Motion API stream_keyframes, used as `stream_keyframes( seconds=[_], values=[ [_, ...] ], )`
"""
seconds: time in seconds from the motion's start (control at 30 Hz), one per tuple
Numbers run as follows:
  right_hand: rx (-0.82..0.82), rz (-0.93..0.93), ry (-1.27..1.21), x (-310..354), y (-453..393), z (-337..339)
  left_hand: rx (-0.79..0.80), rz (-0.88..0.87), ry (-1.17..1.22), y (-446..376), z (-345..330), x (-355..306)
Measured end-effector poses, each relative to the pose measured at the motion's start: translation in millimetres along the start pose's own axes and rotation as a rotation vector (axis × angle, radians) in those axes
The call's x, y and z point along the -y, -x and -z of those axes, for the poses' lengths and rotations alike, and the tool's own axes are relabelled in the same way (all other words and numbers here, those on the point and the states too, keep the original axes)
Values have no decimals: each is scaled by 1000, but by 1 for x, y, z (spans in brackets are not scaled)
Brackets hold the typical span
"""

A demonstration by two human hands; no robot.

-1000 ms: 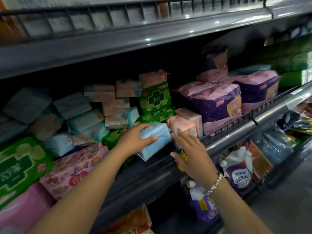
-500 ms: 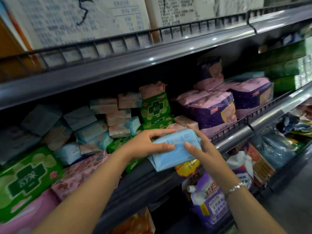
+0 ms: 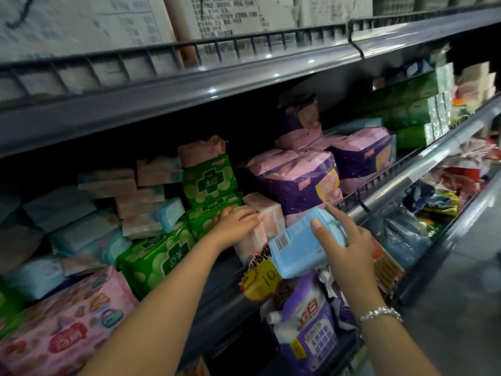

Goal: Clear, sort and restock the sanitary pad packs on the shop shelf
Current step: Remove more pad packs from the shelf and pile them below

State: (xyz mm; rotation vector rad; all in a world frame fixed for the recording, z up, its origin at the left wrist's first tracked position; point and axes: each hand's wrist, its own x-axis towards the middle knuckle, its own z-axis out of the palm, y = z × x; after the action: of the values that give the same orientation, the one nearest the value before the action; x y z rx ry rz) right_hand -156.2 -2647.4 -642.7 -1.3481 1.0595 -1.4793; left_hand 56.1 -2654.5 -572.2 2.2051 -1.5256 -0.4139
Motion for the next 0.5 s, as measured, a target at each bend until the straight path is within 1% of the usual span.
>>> stream_keyframes(
  seconds=[0.07,0.17,0.23,0.3,0.4,0.5],
  values=[
    [-3,-11,17,-4,-3,1,12,68,32,-7,-3,-5],
    [11,-35,35,-5,-4,0,-34,138,66,-17,-13,-6],
    [22,-54,44,-4,-2,0,-56,164,93,-16,-15,-7],
    [14,-73,28,-2,0,1,-42,177,131,-17,-13,-5],
    [-7,-93,-15,-2,3,3,-55,176,62,-17,-9,-11],
    [-22,-109,-52,-4,4,4,-70,225,-34,-21,-9,-29]
  ],
)
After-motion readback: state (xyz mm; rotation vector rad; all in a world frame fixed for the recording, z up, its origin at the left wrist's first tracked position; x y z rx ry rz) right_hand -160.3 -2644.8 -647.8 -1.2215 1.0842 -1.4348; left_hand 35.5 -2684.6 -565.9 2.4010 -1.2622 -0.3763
